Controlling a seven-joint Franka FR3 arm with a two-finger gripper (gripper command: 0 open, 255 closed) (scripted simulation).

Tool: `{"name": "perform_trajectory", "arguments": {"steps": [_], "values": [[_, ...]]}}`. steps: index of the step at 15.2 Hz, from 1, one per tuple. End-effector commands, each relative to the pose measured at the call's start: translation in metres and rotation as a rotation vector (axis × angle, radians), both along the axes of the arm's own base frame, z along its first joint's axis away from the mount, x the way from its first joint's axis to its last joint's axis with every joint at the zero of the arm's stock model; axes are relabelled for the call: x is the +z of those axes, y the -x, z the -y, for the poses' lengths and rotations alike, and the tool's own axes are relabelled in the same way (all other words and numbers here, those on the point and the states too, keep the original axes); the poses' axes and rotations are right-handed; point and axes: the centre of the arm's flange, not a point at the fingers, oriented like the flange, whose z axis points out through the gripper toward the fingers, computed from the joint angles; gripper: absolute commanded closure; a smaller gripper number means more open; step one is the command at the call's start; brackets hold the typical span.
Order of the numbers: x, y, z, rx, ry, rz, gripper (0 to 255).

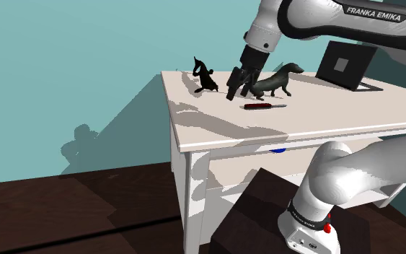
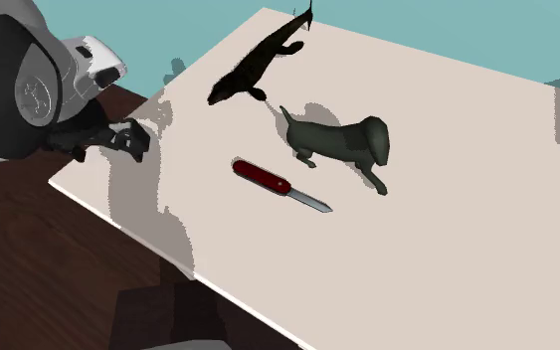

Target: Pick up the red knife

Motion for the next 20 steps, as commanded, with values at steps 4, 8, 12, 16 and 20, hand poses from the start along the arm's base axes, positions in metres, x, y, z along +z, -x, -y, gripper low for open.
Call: {"name": "perform_trajectory", "arguments": {"steps": [4, 8, 12, 16, 20], "values": [[-0.012, 0.013, 0.034, 0.103, 0.021, -0.014, 0], [-0.027, 0.025, 0.080, 0.241, 0.049, -0.033, 0], [-0.040, 0.031, 0.129, 0.379, 0.077, -0.052, 0], [-0.052, 0.030, 0.178, 0.517, 0.105, -0.071, 0], [-0.063, 0.022, 0.227, 0.654, 0.133, -0.090, 0]]}}
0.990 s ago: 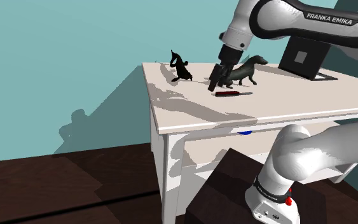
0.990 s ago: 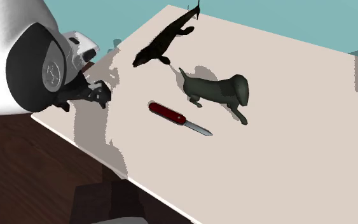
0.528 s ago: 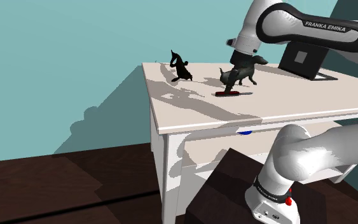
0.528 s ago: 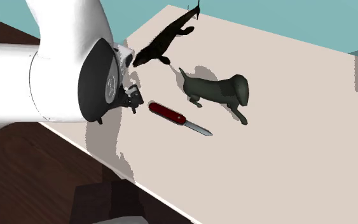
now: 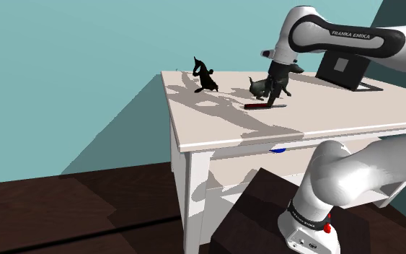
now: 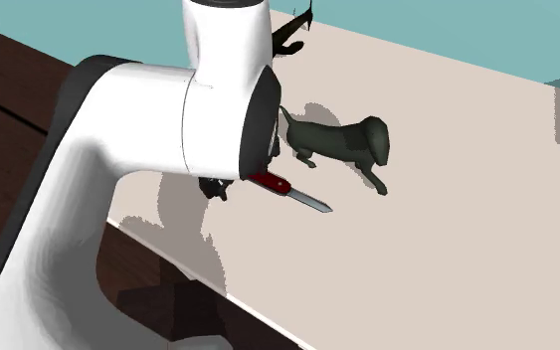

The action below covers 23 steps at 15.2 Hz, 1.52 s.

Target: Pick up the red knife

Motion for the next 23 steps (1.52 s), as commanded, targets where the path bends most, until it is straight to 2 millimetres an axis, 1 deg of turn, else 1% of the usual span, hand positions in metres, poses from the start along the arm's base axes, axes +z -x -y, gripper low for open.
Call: {"name": "perform_trajectory", "arguments": {"steps": [1, 5, 12, 13, 15, 16, 23], "values": [[-0.006, -0.004, 0.024, 0.076, 0.016, -0.010, 0], [-0.016, -0.020, 0.071, 0.211, 0.043, -0.029, 0], [-0.053, -0.020, 0.071, 0.211, 0.043, -0.029, 0], [-0.056, -0.020, 0.071, 0.211, 0.043, -0.029, 0], [-0.056, -0.020, 0.071, 0.211, 0.043, -0.029, 0], [-0.056, -0.020, 0.071, 0.211, 0.043, -0.029, 255], [-0.055, -0.021, 0.072, 0.211, 0.043, -0.029, 255]]}}
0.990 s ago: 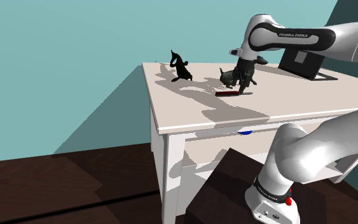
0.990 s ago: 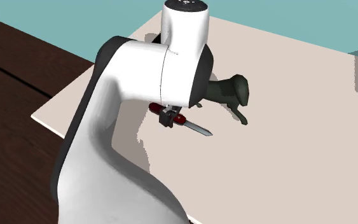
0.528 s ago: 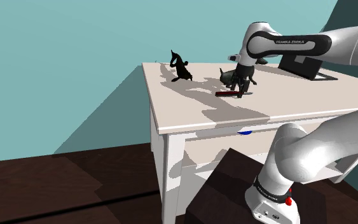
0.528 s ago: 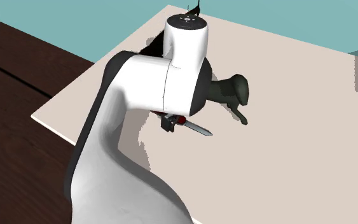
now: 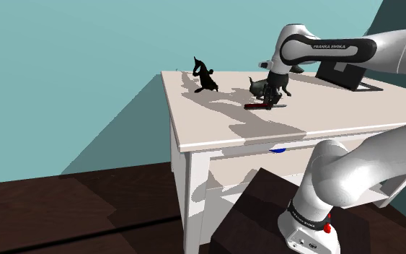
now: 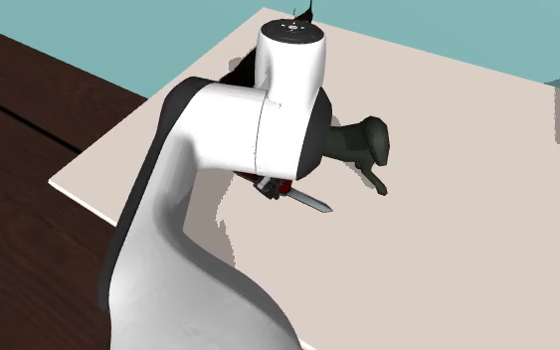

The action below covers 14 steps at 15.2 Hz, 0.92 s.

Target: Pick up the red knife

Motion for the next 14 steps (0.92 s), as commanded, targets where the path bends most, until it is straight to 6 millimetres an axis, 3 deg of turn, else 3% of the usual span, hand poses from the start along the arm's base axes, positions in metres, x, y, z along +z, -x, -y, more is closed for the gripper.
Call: {"name": "perform_trajectory", "arguments": {"steps": [1, 14], "values": [[-0.004, -0.001, 0.001, -0.001, 0.002, -0.004, 255], [0.059, 0.000, 0.000, -0.001, 0.002, -0.004, 255]]}}
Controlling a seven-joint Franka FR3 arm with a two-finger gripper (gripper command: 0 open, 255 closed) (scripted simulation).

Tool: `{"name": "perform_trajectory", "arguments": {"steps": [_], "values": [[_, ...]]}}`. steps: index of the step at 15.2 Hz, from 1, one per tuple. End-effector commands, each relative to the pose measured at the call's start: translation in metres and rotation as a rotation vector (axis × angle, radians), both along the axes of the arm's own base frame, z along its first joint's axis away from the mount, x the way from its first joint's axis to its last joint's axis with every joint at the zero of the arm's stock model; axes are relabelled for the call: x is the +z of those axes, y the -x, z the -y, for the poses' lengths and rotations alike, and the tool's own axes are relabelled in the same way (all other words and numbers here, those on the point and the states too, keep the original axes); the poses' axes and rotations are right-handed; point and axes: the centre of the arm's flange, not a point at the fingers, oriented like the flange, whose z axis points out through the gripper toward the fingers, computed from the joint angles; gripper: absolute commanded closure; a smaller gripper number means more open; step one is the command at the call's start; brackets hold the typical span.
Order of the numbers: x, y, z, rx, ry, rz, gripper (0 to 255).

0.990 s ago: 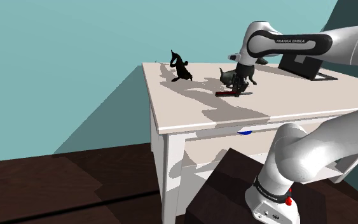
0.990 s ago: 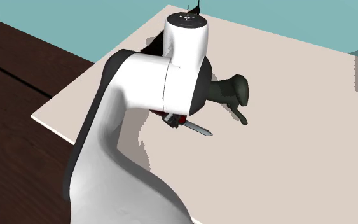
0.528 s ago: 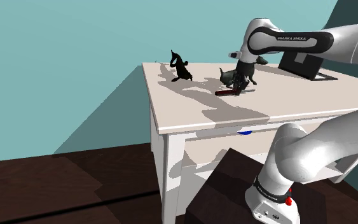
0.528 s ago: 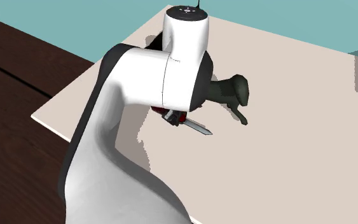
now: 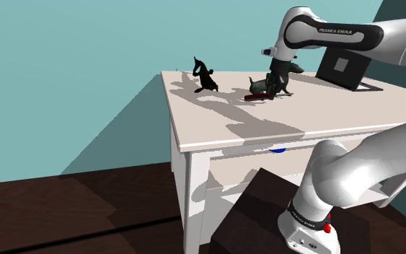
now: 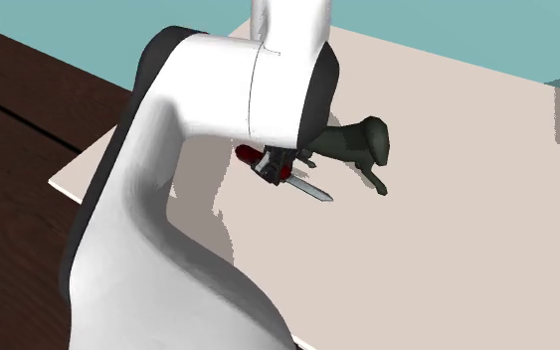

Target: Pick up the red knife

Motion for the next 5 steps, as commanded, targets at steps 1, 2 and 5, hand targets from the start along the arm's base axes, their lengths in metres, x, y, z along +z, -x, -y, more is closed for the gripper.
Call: {"name": "perform_trajectory", "arguments": {"steps": [1, 2, 5], "values": [[0.011, 0.001, 0.001, 0.000, 0.000, 0.000, 255], [0.016, 0.001, 0.001, 0.000, 0.000, 0.000, 255], [0.022, 0.001, 0.001, 0.000, 0.000, 0.000, 255]]}}
